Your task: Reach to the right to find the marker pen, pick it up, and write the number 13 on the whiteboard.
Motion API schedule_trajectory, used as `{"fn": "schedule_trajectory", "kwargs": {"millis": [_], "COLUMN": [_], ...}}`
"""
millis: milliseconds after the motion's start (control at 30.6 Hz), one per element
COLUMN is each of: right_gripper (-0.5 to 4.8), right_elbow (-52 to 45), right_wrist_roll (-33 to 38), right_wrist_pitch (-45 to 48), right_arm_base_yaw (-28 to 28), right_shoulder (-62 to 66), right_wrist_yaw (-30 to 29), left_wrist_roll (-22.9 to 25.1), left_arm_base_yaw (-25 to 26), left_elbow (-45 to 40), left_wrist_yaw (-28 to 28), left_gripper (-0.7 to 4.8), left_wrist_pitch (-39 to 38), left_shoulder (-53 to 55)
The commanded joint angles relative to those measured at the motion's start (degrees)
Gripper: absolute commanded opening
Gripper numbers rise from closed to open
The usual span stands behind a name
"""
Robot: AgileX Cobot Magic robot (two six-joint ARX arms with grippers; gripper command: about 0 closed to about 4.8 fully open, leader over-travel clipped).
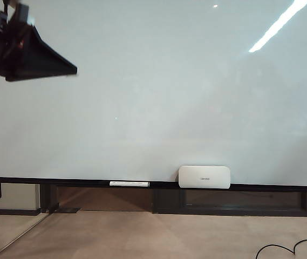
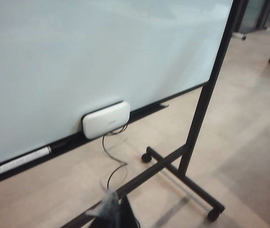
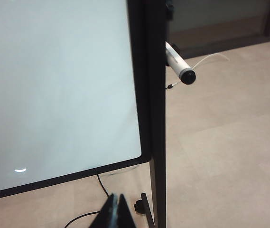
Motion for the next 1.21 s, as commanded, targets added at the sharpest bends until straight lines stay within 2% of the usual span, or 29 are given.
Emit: {"fn": "schedule_trajectory", "kwargs": {"millis": [33, 261, 327, 424, 522, 588, 784, 882, 980, 1208], "right_gripper": [-0.05, -0.05, -0.05, -0.04, 0.51, 0.65, 0.64, 0.61, -0.05, -0.05], "right_elbow": [3.26, 9.22, 11.39, 14.16, 16.55, 17.59, 18.88, 19.04, 20.26, 25.11], "right_wrist_roll": [-0.04, -3.45, -6.16, -6.21, -6.47, -8.94, -13.57, -13.29, -13.29, -9.79], "right_wrist_pitch": [1.40, 3.19, 4.39, 4.39, 4.44, 4.50, 11.06, 15.26, 15.96, 15.91], "right_arm_base_yaw": [-0.13, -0.22, -0.46, -0.85, -0.96, -0.96, -1.16, -1.46, -1.51, -1.53], "right_shoulder": [3.93, 11.50, 14.78, 18.64, 21.92, 23.69, 27.47, 28.87, 30.14, 33.18], "right_wrist_yaw": [-0.07, -0.50, -3.19, -6.36, -7.50, -6.62, -6.03, -6.08, -6.08, -8.63], "left_wrist_roll": [2.51, 4.17, 5.09, 6.14, 6.43, 6.38, 6.47, 6.45, 6.45, 7.23], "left_arm_base_yaw": [-0.07, -0.09, -0.07, -0.07, -0.07, -0.09, -0.09, -0.09, -0.09, -0.09], "left_elbow": [0.13, 0.11, 0.11, 0.11, 0.11, 0.13, 0.13, 0.13, 0.15, 0.17], "left_wrist_yaw": [-2.62, -2.95, -2.99, -3.21, -3.37, -3.30, -3.39, -3.41, -3.39, -3.37], "left_gripper": [-0.06, -0.06, -0.06, -0.06, -0.06, -0.06, -0.06, -0.06, -0.06, -0.06], "left_wrist_pitch": [0.70, 1.14, 0.68, 0.74, 0.87, 0.96, 2.01, 2.58, 3.32, 3.67], "left_shoulder": [0.55, 1.70, 2.84, 5.14, 6.78, 7.37, 7.34, 7.34, 7.34, 7.34]}}
